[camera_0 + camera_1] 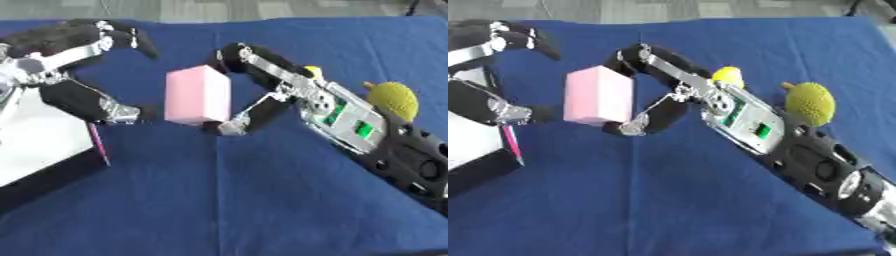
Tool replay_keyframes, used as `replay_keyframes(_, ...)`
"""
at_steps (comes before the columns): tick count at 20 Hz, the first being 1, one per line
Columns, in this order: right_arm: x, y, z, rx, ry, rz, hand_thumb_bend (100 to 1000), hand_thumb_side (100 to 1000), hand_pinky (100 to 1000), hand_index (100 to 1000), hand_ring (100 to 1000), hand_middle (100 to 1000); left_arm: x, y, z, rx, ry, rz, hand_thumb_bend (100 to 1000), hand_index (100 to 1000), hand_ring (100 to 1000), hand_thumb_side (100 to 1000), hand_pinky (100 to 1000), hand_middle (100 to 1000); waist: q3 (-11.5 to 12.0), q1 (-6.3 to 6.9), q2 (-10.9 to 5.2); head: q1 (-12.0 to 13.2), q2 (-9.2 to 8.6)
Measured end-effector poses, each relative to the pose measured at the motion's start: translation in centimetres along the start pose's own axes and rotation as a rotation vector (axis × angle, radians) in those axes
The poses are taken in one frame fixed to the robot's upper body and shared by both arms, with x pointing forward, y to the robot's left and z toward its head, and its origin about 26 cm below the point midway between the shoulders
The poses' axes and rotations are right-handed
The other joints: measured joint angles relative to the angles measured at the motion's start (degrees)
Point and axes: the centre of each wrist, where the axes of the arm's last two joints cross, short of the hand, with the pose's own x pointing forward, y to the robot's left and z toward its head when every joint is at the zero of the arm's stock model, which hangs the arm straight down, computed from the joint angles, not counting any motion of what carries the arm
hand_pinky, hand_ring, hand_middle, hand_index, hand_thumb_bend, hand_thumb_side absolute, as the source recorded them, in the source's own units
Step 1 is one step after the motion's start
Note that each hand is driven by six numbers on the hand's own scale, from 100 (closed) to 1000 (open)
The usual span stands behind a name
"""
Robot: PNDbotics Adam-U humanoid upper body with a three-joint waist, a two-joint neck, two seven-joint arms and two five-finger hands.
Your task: Pick up the objects with one hand, pass them to the other hand, and then place them into the box on the other side of the table.
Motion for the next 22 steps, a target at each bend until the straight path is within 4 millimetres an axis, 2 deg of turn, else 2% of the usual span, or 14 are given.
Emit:
replay_keyframes(8,-0.1,0.0,-0.1,-0.002,0.003,0.007,100,100,745,597,605,470,1.0,0.2,-0.3,-0.033,-0.025,0.037,549,848,933,694,1000,805,0.1,0.00,0.28,0.2,0.00)
replay_keyframes(22,1.2,-0.7,-0.6,0.069,0.048,0.008,107,100,742,595,606,469,1.5,0.0,-0.9,-0.085,-0.051,0.012,616,860,944,525,1000,814,0.2,0.00,0.36,0.6,0.00)
